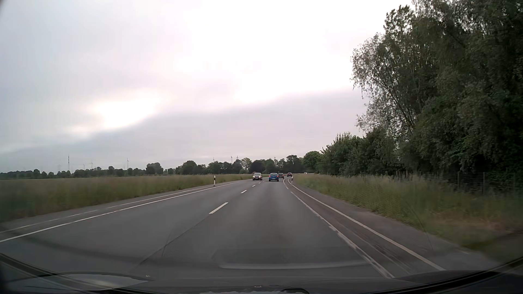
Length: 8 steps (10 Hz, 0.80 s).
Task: Follow the waypoints while adhering to traffic rules and regulations
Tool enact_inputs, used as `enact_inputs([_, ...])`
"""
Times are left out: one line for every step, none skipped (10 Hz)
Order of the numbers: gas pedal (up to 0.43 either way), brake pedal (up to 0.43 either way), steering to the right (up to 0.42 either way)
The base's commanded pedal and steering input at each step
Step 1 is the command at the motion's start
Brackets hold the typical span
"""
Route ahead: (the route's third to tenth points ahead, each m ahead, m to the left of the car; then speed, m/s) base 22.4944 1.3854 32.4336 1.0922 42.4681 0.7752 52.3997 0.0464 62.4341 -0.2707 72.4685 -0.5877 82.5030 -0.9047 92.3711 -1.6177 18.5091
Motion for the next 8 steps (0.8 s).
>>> enact_inputs([0.228,0.000,0.002])
enact_inputs([0.228,0.000,-0.001])
enact_inputs([0.228,0.000,0.000])
enact_inputs([0.228,0.000,0.000])
enact_inputs([0.228,0.000,0.001])
enact_inputs([0.228,0.000,0.002])
enact_inputs([0.228,0.000,0.001])
enact_inputs([0.228,0.000,0.001])
